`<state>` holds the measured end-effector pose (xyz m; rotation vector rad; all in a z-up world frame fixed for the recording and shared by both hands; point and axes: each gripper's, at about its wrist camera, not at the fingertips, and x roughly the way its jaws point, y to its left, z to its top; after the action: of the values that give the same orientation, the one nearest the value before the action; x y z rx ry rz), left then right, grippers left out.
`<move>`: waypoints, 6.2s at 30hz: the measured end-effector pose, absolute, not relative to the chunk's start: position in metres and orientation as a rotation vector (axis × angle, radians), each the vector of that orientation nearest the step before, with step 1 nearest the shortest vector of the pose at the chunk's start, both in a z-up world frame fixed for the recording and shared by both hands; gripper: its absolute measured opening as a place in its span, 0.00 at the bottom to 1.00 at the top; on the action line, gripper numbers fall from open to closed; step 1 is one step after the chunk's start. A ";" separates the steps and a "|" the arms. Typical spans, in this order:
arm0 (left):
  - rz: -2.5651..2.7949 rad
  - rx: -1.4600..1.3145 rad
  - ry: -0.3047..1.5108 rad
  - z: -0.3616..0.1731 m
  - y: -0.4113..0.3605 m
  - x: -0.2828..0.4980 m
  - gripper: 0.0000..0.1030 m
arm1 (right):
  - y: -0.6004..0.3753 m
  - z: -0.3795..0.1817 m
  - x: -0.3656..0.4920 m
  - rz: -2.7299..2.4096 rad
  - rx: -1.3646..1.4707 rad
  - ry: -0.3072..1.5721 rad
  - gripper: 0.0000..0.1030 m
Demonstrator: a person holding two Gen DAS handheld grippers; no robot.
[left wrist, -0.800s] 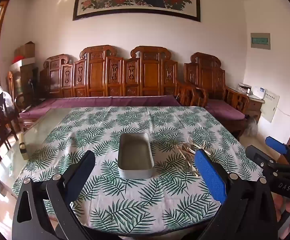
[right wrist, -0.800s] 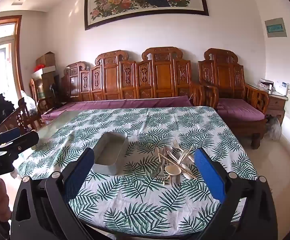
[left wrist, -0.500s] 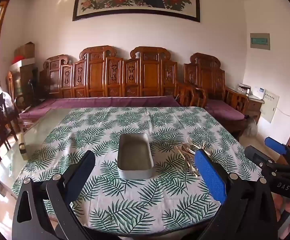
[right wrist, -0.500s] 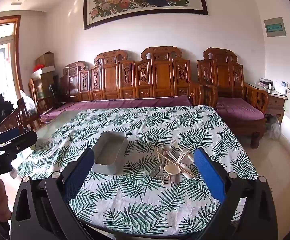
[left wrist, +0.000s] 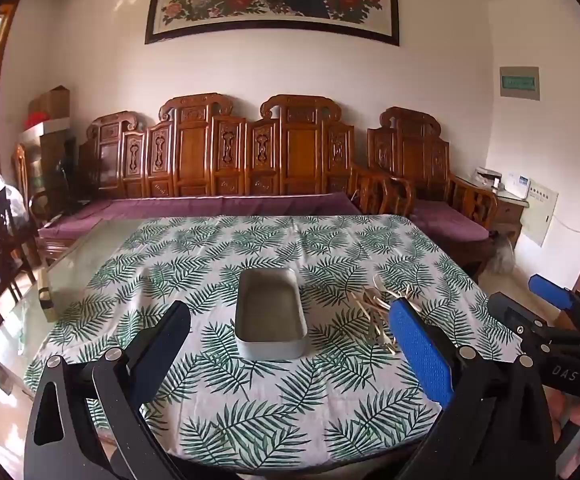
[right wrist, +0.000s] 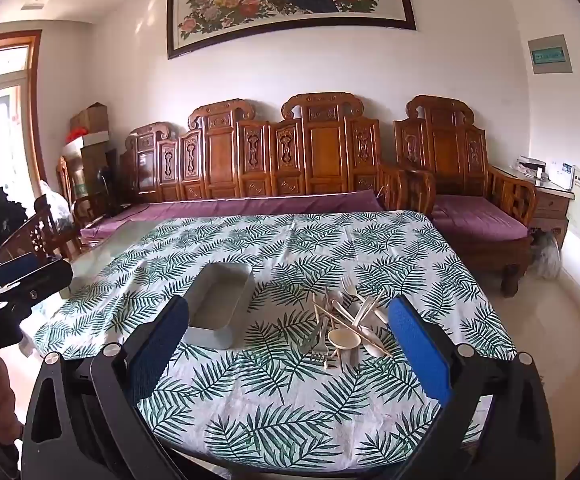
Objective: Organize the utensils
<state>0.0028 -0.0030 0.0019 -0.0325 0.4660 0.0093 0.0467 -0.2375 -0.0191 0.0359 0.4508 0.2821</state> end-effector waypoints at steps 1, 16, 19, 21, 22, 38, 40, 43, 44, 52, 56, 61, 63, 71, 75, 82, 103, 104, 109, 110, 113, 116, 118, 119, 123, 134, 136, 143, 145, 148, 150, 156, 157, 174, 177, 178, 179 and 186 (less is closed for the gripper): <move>0.009 -0.033 0.465 0.002 -0.002 0.002 0.94 | -0.238 -0.019 0.047 0.282 0.036 0.451 0.98; 0.008 -0.028 0.458 0.011 -0.004 0.001 0.94 | -0.240 -0.023 0.049 0.279 0.035 0.452 0.98; 0.009 -0.026 0.454 0.013 -0.005 0.001 0.94 | -0.241 -0.023 0.049 0.280 0.035 0.452 0.98; 0.010 -0.023 0.449 0.014 -0.006 0.000 0.94 | -0.240 -0.023 0.049 0.279 0.035 0.452 0.98; 0.009 -0.023 0.448 0.015 -0.006 0.000 0.94 | -0.240 -0.023 0.049 0.280 0.035 0.452 0.98; 0.009 -0.021 0.436 0.013 -0.007 -0.004 0.94 | -0.242 -0.025 0.048 0.278 0.036 0.451 0.98; 0.008 -0.021 0.437 0.013 -0.008 -0.003 0.94 | -0.242 -0.025 0.048 0.278 0.036 0.452 0.98; 0.007 -0.020 0.436 0.012 -0.008 -0.004 0.94 | -0.242 -0.025 0.048 0.277 0.036 0.451 0.98; 0.008 -0.021 0.436 0.012 -0.008 -0.004 0.94 | -0.242 -0.025 0.048 0.277 0.036 0.450 0.98; 0.009 -0.019 0.435 0.012 -0.009 -0.004 0.94 | -0.243 -0.023 0.048 0.277 0.035 0.449 0.98; 0.007 -0.017 0.434 0.013 -0.010 -0.005 0.94 | -0.243 -0.023 0.048 0.277 0.035 0.448 0.98; 0.007 -0.016 0.434 0.014 -0.011 -0.005 0.94 | -0.244 -0.019 0.047 0.277 0.037 0.447 0.98; 0.008 -0.016 0.434 0.014 -0.011 -0.005 0.94 | -0.245 -0.019 0.047 0.277 0.037 0.447 0.98; 0.005 -0.012 0.439 0.014 -0.013 -0.004 0.94 | -0.246 -0.015 0.048 0.274 0.038 0.454 0.98; 0.005 -0.012 0.463 0.007 -0.012 0.004 0.94 | -0.248 -0.023 0.055 0.267 0.034 0.471 0.98; -0.023 0.005 0.544 -0.023 -0.013 0.034 0.94 | -0.260 -0.048 0.082 0.251 0.037 0.527 0.98; -0.147 0.034 0.706 -0.093 -0.043 0.121 0.94 | -0.296 -0.130 0.198 0.281 -0.099 0.748 0.61; -0.151 0.035 0.715 -0.096 -0.045 0.125 0.94 | -0.296 -0.138 0.208 0.287 -0.107 0.765 0.57; -0.161 0.044 0.755 -0.109 -0.049 0.137 0.94 | -0.294 -0.174 0.243 0.318 -0.149 0.846 0.45; -0.162 0.046 0.763 -0.112 -0.050 0.139 0.94 | -0.295 -0.180 0.249 0.326 -0.150 0.859 0.43; -0.165 0.052 0.782 -0.119 -0.053 0.143 0.94 | -0.298 -0.198 0.266 0.354 -0.153 0.901 0.37; -0.165 0.055 0.806 -0.125 -0.057 0.149 0.94 | -0.303 -0.211 0.278 0.388 -0.146 0.946 0.33; -0.165 0.059 0.818 -0.128 -0.058 0.151 0.94 | -0.303 -0.215 0.281 0.400 -0.146 0.960 0.33; -0.166 0.062 0.824 -0.131 -0.060 0.153 0.94 | -0.304 -0.217 0.282 0.414 -0.142 0.972 0.33; -0.182 0.075 0.843 -0.137 -0.072 0.159 0.94 | -0.306 -0.225 0.284 0.425 -0.147 1.004 0.33; -0.211 0.157 0.867 -0.144 -0.106 0.177 0.94 | -0.310 -0.232 0.285 0.444 -0.154 1.025 0.16; -0.209 0.175 0.869 -0.147 -0.111 0.181 0.94 | -0.312 -0.230 0.286 0.456 -0.141 1.025 0.10; -0.205 0.210 0.894 -0.156 -0.129 0.201 0.94 | -0.321 -0.219 0.286 0.485 -0.099 1.008 0.06; -0.210 0.218 0.901 -0.158 -0.137 0.208 0.94 | -0.326 -0.217 0.287 0.476 -0.083 1.004 0.06; -0.232 0.218 0.915 -0.161 -0.149 0.223 0.94 | -0.337 -0.210 0.288 0.465 -0.052 0.989 0.06; -0.246 0.209 0.929 -0.164 -0.156 0.233 0.94 | -0.344 -0.206 0.291 0.454 -0.036 0.980 0.06; -0.303 0.164 0.973 -0.175 -0.175 0.265 0.89 | -0.365 -0.202 0.296 0.404 0.002 0.976 0.06; -0.315 0.160 0.982 -0.178 -0.179 0.270 0.84 | -0.368 -0.202 0.297 0.397 0.008 0.978 0.06; -0.423 0.148 1.134 -0.208 -0.214 0.310 0.24 | -0.382 -0.207 0.302 0.352 0.037 0.992 0.06; -0.428 0.134 1.138 -0.209 -0.216 0.313 0.17 | -0.380 -0.207 0.301 0.356 0.034 0.990 0.06; -0.424 0.142 1.138 -0.209 -0.217 0.313 0.15 | -0.380 -0.206 0.301 0.356 0.034 0.990 0.06; -0.425 0.145 1.139 -0.210 -0.217 0.314 0.14 | -0.380 -0.207 0.301 0.356 0.034 0.990 0.06; -0.427 0.133 1.160 -0.209 -0.219 0.315 0.13 | -0.377 -0.205 0.301 0.359 0.029 0.990 0.06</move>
<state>0.3154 -0.2190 -0.2088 0.1325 1.1599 -0.4270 0.3007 -0.3773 -0.2049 0.0294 0.9902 0.3588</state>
